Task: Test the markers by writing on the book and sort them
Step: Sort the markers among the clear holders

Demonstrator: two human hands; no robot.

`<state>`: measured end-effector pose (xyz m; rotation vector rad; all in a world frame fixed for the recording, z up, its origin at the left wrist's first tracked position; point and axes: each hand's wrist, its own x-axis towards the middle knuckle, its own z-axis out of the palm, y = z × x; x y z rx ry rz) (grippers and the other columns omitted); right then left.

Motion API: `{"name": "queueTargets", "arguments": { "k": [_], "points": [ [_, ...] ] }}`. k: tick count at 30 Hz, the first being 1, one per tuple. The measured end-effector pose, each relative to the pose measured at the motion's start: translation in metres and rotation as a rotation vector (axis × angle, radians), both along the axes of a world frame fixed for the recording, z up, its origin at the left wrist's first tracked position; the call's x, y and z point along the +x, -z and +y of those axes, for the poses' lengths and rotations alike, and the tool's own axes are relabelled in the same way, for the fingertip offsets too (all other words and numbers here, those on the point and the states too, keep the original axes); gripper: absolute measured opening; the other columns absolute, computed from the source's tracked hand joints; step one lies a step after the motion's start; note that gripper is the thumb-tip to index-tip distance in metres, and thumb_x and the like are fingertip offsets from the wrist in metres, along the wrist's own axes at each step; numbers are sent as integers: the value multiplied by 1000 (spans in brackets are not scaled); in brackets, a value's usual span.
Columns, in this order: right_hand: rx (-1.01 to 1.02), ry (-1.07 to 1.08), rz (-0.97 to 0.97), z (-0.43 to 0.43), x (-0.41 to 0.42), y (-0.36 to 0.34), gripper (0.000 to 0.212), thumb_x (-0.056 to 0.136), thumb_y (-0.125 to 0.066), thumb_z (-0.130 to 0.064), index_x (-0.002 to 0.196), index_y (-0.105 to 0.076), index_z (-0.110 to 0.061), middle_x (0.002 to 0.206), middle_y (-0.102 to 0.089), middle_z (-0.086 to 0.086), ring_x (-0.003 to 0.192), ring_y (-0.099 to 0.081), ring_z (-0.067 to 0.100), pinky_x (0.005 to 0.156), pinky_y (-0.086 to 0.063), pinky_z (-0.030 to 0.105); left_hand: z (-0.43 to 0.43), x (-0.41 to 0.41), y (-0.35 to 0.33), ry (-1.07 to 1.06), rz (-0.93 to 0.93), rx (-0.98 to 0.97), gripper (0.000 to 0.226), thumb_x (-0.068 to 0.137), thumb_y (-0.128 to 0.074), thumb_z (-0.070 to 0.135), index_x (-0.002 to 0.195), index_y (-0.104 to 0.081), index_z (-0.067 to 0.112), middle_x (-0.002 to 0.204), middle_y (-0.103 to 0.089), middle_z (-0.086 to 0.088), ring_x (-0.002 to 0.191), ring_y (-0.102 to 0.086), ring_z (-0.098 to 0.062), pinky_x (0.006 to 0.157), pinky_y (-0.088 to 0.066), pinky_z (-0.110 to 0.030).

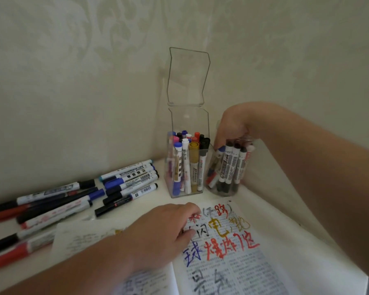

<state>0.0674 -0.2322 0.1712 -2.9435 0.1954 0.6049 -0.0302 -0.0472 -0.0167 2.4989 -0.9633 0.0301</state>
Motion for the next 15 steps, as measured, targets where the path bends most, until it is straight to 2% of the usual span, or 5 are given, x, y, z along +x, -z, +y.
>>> {"name": "queueTargets", "arguments": {
  "k": [2, 5, 8, 12, 15],
  "points": [
    [-55, 2, -105, 2, 0, 0, 28, 89, -76, -32, 85, -72, -4, 95, -74, 18, 84, -74, 34, 83, -62, 45, 2, 1, -2, 19, 9, 7, 38, 101, -48, 49, 137, -35, 45, 83, -45, 22, 80, -44, 6, 66, -31, -16],
    [-159, -6, -235, 0, -2, -7, 46, 73, -86, -51, 90, -77, -9, 91, -75, 11, 82, -74, 29, 85, -59, 41, 6, 4, -3, 43, 28, -5, 40, 100, -50, 48, 137, -35, 46, 84, -50, 16, 78, -46, 0, 68, -35, -20],
    [-35, 31, -288, -7, -9, -16, 46, 72, -89, -44, 98, -77, -8, 94, -75, 10, 85, -72, 27, 86, -59, 40, 9, 5, -3, 61, 43, -21, 42, 100, -52, 47, 138, -35, 46, 85, -53, 13, 80, -48, -4, 71, -41, -23],
    [192, 58, -472, -16, -25, -38, 23, 83, -84, -18, 100, -74, -5, 84, -75, 11, 77, -73, 23, 72, -62, 37, 9, 5, -1, 51, 51, -45, 42, 99, -53, 47, 138, -36, 47, 86, -53, 13, 78, -49, -4, 68, -42, -21],
    [183, -36, -922, -27, -48, -50, 14, 87, -78, -23, 95, -71, -14, 85, -71, 7, 75, -72, 22, 57, -56, 32, 11, 3, -1, 26, 88, -138, 40, 97, -54, 51, 134, -38, 51, 92, -55, 17, 79, -54, -3, 68, -49, -21]
  ]
}}
